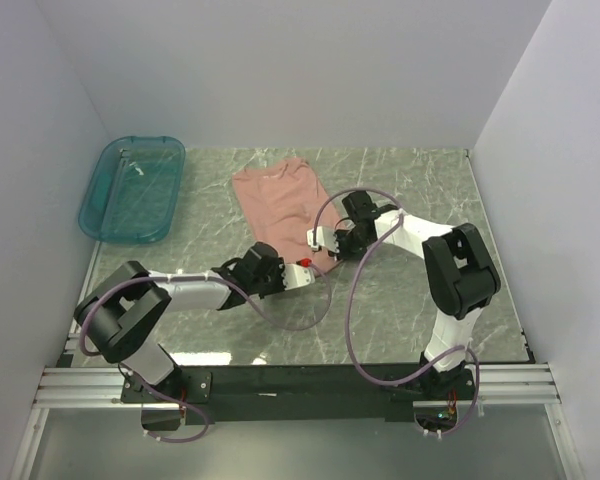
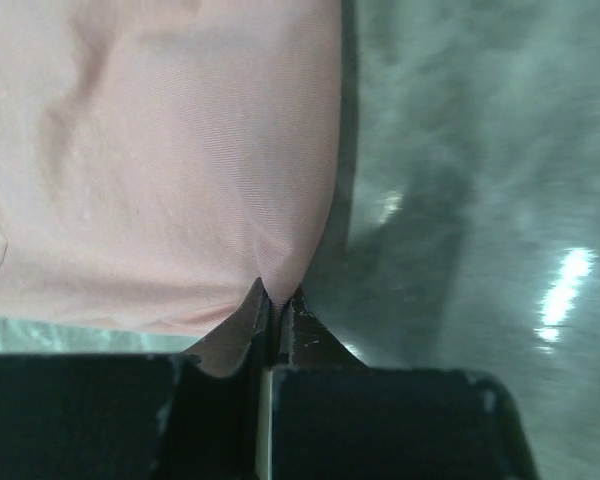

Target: Fold and stack the t-shirts

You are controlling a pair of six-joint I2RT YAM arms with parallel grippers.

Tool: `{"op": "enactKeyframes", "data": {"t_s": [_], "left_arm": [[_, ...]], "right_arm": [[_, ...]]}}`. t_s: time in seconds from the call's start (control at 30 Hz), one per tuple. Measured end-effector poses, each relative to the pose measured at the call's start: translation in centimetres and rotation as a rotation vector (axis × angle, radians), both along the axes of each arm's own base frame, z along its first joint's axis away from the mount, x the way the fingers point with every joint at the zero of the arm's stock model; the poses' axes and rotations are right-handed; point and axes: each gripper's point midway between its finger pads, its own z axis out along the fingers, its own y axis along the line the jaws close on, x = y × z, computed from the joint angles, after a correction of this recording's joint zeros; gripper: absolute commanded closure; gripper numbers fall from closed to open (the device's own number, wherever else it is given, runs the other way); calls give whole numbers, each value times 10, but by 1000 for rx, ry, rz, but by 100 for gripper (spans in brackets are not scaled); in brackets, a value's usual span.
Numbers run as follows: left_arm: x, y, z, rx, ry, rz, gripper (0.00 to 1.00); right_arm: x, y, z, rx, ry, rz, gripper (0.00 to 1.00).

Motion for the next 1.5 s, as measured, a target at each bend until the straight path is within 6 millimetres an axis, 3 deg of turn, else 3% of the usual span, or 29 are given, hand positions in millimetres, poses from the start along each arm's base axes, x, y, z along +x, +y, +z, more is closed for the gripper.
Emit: {"op": "enactKeyframes", "data": {"t_s": [0.13,0.43,0.57,0.7,0.83,1.0,1.1,1.13,1.2,1.33,1.5], "left_arm": [[-25,-12,1,1,29,-47,99],[-113,-32,26,-72,130,-163,99],[-120,-28,40,-116,114,-165,100],[-94,-14,53,-141,67,-118,100],[-31,15,76,-174,6,10,99],[53,30,112,-218,-89,88,100],[106,33,115,-222,-114,105,99],[116,33,111,-220,-115,108,99],[139,34,101,-215,-105,116,99],[172,26,83,-216,-84,102,99],[205,10,83,-250,-116,83,99]], "right_arm": [[-29,-14,0,-8,66,5,100],[-150,-59,22,25,243,56,100],[-154,-55,37,63,241,37,100],[-119,-38,60,100,230,-17,100],[-55,-12,88,161,170,-92,100],[23,10,107,223,127,-225,100],[67,15,109,252,118,-325,100],[80,16,107,263,114,-359,100],[97,11,102,280,124,-437,100],[112,-5,99,302,129,-565,100],[127,-16,102,322,103,-676,100]]}}
